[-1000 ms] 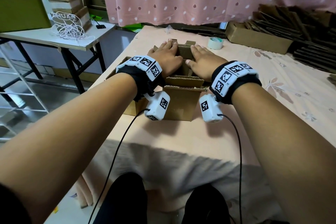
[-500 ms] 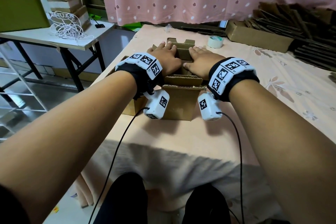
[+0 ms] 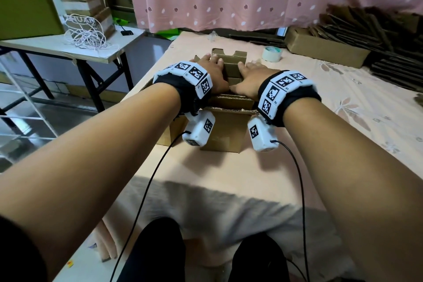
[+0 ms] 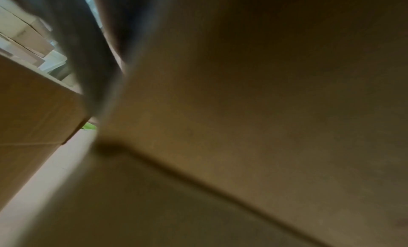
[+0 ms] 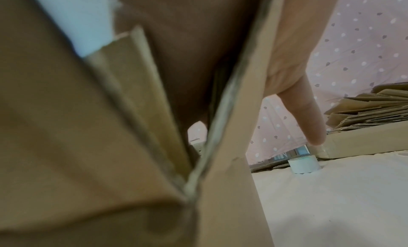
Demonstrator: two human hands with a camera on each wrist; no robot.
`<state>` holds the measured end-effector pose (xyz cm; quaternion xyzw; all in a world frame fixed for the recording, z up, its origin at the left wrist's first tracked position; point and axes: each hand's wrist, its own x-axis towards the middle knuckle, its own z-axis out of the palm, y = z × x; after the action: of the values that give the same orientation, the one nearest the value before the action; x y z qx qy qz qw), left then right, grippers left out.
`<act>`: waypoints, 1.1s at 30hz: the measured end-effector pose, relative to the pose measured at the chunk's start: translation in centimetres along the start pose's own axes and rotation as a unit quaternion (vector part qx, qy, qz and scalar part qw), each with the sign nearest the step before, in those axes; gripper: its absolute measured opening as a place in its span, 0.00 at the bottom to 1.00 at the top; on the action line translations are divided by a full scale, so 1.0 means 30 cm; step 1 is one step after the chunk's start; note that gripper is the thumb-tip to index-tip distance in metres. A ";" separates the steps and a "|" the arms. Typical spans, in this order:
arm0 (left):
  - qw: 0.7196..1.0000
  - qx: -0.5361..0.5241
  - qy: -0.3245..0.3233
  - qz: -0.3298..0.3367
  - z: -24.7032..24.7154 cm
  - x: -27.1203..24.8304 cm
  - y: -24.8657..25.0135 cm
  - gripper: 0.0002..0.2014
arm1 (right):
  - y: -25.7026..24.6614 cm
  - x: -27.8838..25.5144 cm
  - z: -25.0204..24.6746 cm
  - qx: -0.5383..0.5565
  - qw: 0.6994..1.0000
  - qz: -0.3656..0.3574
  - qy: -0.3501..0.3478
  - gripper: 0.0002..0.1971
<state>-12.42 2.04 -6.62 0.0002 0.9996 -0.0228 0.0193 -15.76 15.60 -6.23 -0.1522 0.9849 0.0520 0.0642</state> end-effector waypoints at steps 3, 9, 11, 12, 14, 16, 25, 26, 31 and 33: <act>1.000 0.009 -0.002 0.000 0.002 0.011 -0.003 0.42 | -0.011 -0.002 -0.002 -0.007 1.000 0.004 0.004 0.45; 1.000 -0.018 0.013 0.009 0.015 0.001 -0.008 0.42 | 0.003 -0.006 0.014 0.018 1.000 0.006 0.016 0.45; 0.999 -0.030 0.016 0.008 0.014 -0.002 -0.009 0.42 | 0.016 0.000 0.028 0.037 0.999 0.005 0.021 0.46; 0.999 -0.037 0.017 0.008 0.014 -0.003 -0.012 0.42 | 0.022 0.003 0.034 0.046 0.999 0.004 0.024 0.46; 0.998 -0.051 0.021 0.010 0.018 0.000 -0.018 0.42 | 0.030 0.004 0.045 0.060 0.998 0.001 0.028 0.45; 0.997 -0.066 0.025 0.012 0.024 0.001 -0.023 0.41 | 0.033 0.000 0.051 0.066 0.997 -0.002 0.029 0.45; 0.990 -0.137 0.041 0.017 0.041 0.011 -0.055 0.38 | 0.045 -0.035 0.057 0.132 0.990 0.002 0.050 0.43; 0.989 -0.141 0.042 0.018 0.045 0.013 -0.060 0.39 | 0.047 -0.035 0.060 0.136 0.989 0.001 0.051 0.43; 0.987 -0.150 0.044 0.022 0.052 0.014 -0.072 0.39 | 0.045 -0.035 0.062 0.130 0.990 -0.008 0.055 0.42; 0.987 -0.152 0.043 0.026 0.053 0.015 -0.072 0.39 | 0.051 -0.031 0.065 0.123 0.991 -0.020 0.054 0.41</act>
<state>-12.81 -0.19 -8.13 0.0238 0.9909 0.1302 -0.0239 -15.13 17.54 -7.89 -0.1659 0.9825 -0.0787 0.0303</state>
